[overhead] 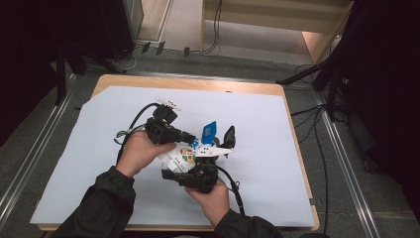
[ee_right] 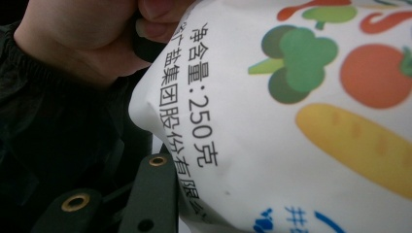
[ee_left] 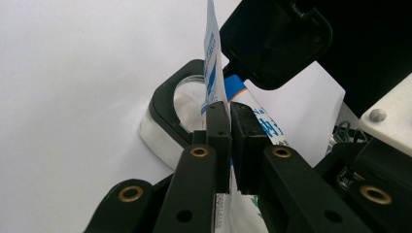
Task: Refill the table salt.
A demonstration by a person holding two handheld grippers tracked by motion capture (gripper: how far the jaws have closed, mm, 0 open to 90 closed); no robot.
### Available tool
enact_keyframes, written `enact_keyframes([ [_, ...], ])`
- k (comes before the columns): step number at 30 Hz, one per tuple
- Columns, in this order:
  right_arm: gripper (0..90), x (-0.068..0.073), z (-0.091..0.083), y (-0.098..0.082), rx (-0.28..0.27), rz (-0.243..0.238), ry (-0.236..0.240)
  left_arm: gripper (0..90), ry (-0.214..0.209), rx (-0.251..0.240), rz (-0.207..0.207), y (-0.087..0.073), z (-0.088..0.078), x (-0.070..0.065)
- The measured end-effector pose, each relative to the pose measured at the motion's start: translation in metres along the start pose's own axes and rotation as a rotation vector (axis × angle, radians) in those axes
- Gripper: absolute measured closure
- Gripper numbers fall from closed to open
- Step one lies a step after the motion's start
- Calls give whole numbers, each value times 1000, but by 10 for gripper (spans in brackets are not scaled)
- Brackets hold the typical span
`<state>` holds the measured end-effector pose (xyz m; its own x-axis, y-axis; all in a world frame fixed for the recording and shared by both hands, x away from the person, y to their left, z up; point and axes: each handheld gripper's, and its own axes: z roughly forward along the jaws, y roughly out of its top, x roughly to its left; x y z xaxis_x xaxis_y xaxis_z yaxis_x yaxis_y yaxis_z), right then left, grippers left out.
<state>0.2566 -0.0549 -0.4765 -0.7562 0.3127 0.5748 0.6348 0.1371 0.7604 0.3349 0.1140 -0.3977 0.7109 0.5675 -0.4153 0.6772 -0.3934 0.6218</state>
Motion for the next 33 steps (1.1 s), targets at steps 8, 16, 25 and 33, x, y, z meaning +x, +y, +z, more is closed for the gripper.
enact_keyframes([
  [8,674,0,-1,0,0,0,4,877,3,0,0,0,0,0],
  [16,674,-2,0,0,3,-9,8,877,-5,0,3,0,1,0],
  [25,674,-2,-1,0,4,-7,8,877,-3,-2,8,0,1,0],
  [33,674,-2,-1,0,4,-1,8,877,-3,-3,7,0,2,0],
])
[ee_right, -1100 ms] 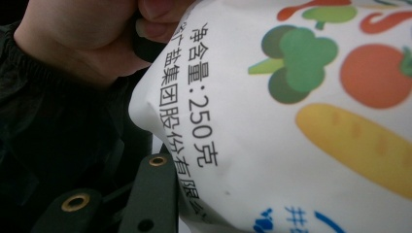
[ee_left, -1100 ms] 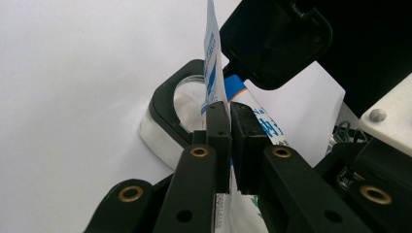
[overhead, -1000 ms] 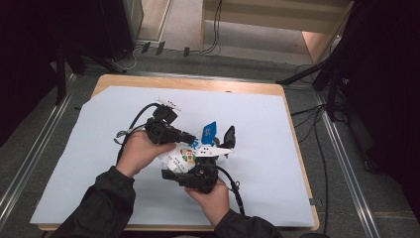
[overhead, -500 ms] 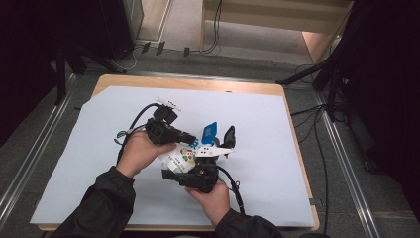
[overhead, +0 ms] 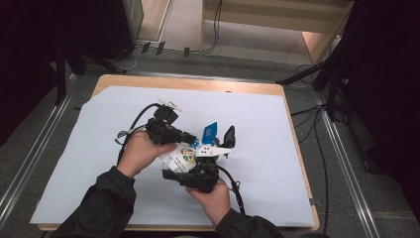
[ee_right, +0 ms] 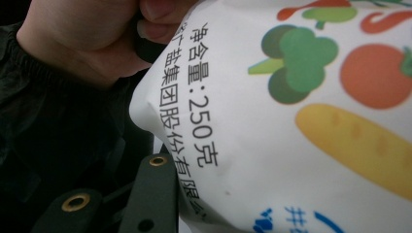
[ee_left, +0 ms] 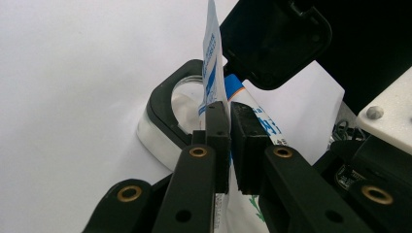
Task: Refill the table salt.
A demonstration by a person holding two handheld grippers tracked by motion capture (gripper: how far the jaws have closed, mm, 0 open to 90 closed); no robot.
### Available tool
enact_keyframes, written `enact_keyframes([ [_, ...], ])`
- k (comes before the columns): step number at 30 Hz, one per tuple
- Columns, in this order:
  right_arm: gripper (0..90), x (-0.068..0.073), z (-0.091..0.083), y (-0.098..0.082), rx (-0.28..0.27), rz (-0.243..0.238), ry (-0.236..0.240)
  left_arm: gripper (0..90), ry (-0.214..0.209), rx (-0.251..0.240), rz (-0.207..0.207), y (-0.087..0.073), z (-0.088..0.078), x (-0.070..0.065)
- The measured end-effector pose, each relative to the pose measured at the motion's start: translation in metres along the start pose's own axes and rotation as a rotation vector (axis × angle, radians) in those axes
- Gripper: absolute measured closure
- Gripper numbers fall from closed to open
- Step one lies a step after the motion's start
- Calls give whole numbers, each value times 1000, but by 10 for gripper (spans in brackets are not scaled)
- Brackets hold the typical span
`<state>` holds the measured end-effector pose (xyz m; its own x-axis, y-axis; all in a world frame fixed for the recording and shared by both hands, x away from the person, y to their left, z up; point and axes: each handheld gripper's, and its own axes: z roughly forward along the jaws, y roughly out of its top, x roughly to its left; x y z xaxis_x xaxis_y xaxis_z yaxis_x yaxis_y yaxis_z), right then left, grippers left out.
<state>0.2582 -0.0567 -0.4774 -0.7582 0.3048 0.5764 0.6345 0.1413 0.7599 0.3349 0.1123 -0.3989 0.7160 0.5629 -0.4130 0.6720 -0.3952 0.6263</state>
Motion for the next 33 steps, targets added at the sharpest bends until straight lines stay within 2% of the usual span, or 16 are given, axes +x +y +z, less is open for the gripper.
enact_keyframes([
  [33,675,-1,0,0,6,1,-2,878,11,2,6,0,1,0],
])
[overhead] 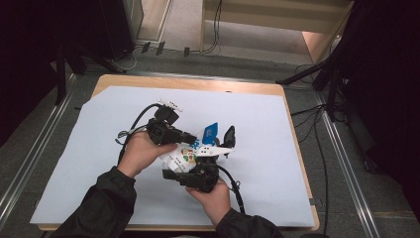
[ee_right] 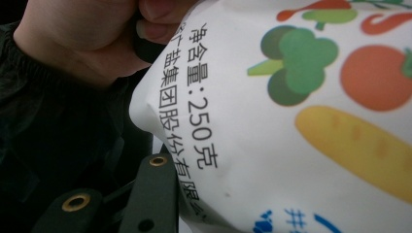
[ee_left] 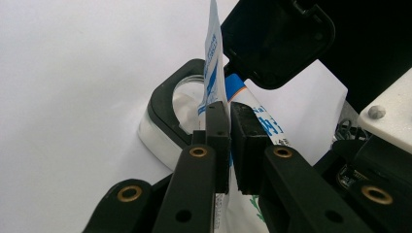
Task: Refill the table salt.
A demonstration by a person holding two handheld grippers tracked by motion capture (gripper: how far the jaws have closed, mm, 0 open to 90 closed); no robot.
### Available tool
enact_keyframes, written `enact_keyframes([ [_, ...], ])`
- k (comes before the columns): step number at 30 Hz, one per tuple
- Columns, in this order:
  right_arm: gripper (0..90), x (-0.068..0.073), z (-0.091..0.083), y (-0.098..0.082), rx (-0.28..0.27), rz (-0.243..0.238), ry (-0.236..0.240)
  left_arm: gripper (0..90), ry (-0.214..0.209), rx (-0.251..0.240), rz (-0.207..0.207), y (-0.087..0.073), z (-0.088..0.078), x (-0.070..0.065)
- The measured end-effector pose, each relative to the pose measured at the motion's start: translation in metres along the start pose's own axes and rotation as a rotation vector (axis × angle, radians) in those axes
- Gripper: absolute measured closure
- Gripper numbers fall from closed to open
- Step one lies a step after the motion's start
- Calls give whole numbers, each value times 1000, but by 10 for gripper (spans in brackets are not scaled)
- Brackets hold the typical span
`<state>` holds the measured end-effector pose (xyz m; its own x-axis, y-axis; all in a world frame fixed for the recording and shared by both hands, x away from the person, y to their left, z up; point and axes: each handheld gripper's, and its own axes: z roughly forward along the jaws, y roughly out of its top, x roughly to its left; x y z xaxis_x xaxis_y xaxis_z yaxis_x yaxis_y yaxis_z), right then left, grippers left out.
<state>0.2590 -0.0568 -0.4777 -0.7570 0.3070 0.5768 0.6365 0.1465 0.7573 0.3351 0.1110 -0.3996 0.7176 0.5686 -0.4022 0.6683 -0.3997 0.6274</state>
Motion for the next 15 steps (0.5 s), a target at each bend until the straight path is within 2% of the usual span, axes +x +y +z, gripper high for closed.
enact_keyframes([
  [6,675,0,0,1,-6,13,9,877,-8,-6,-12,1,-1,1],
  [15,675,2,-1,3,-14,35,21,877,-14,-5,-7,3,-2,0],
])
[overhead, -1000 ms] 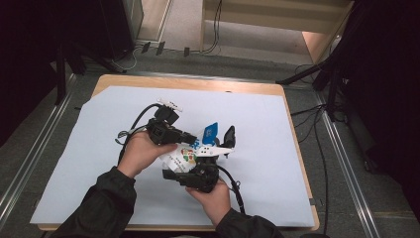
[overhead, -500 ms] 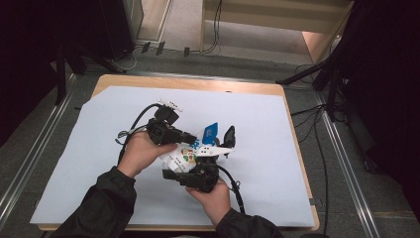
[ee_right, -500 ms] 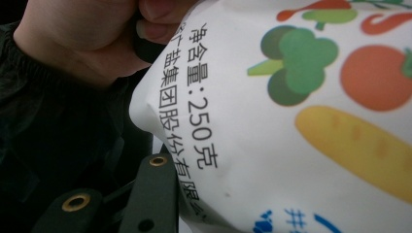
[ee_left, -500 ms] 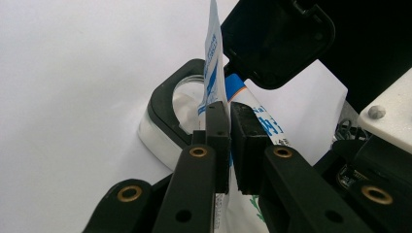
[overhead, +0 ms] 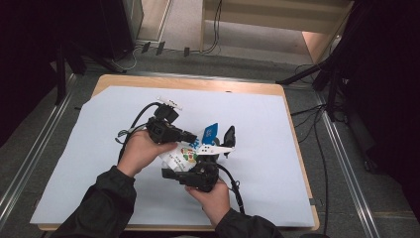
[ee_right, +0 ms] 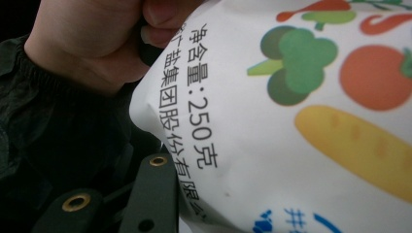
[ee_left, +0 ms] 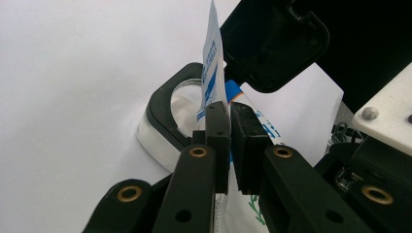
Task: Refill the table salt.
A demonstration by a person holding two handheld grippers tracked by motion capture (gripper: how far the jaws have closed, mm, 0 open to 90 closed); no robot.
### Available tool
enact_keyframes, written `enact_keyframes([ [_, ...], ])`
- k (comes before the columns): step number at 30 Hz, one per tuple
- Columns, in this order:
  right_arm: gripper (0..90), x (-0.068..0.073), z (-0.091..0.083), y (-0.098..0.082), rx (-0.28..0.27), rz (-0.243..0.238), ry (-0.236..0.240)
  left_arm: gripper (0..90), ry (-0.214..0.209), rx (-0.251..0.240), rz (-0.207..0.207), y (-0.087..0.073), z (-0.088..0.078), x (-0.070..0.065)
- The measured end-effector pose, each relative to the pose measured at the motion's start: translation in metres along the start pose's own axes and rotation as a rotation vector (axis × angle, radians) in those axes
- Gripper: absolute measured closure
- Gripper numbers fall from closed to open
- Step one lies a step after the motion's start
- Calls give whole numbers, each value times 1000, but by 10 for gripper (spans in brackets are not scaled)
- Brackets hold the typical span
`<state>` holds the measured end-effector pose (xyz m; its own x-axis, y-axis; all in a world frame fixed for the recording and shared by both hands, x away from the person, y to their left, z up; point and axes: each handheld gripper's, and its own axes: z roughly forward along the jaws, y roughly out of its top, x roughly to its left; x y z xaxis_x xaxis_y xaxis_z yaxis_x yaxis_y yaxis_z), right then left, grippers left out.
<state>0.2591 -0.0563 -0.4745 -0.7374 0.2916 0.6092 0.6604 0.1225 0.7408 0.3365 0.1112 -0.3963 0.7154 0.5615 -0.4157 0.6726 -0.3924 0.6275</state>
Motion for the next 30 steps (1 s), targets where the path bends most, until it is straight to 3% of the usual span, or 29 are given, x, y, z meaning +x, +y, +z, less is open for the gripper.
enact_keyframes([
  [30,663,2,1,1,2,-31,-21,900,21,-6,-5,1,-1,-1],
])
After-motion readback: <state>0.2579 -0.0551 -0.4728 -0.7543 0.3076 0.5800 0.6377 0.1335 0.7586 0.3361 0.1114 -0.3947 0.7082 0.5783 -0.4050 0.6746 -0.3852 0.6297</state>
